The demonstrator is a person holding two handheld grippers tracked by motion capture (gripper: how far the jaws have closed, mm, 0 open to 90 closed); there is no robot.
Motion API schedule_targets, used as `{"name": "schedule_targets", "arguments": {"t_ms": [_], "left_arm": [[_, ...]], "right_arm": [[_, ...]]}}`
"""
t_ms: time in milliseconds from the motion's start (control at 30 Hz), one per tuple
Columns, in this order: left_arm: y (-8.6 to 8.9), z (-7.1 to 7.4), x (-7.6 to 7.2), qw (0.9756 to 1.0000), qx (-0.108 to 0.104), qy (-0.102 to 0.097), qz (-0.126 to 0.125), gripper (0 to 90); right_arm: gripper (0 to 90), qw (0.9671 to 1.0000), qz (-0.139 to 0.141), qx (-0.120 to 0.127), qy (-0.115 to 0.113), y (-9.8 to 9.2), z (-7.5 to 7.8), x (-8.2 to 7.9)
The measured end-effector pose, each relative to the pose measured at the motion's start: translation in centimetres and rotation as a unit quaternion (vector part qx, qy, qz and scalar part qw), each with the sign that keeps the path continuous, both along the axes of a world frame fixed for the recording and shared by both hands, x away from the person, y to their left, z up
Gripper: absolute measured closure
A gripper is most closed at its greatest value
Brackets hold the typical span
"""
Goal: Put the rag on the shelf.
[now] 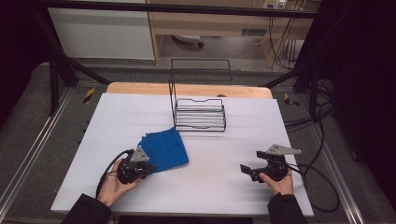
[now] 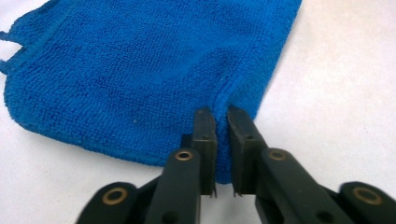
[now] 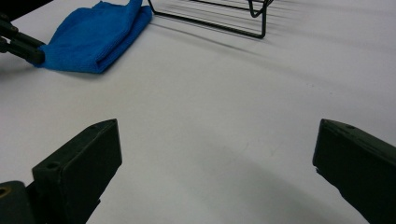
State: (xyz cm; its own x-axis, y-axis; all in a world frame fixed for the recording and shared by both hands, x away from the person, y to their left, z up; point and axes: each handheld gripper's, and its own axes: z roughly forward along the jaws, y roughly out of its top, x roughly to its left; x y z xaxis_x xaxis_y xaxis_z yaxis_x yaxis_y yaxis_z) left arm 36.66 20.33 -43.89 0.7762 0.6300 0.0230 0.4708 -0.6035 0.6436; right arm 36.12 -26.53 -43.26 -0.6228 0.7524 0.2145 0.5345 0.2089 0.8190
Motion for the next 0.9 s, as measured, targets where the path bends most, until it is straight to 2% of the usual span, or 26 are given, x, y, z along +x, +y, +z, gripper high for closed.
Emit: {"name": "schedule_targets", "arguments": {"t_ms": [100, 300, 367, 600, 900], "left_arm": [[0.0, 0.2, 0.1, 1.0000, -0.006, 0.004, -0.004, 85.8], [-0.1, 1.0, -0.4, 0.9991, -0.035, 0.013, -0.018, 86.9], [-0.4, 1.4, -0.7, 0.9982, -0.049, 0.018, -0.029, 87.0], [-1.6, 1.7, -1.4, 0.9959, -0.068, 0.035, -0.049, 87.1], [-3.3, 1.4, -2.2, 0.9931, -0.090, 0.057, -0.049, 87.1]], "right_arm": [[1.9, 1.0000, -0.001, 0.000, -0.001, 0.0, 0.0, 0.0], [1.9, 1.0000, 0.000, 0.001, -0.001, -0.1, 0.0, 0.0], [1.9, 1.0000, 0.000, 0.002, 0.001, 0.0, 0.0, 0.0], [2.0, 1.0000, 0.000, 0.002, 0.001, 0.0, 0.0, 0.0], [2.0, 1.0000, 0.000, 0.000, 0.004, 0.0, 0.0, 0.0]]}}
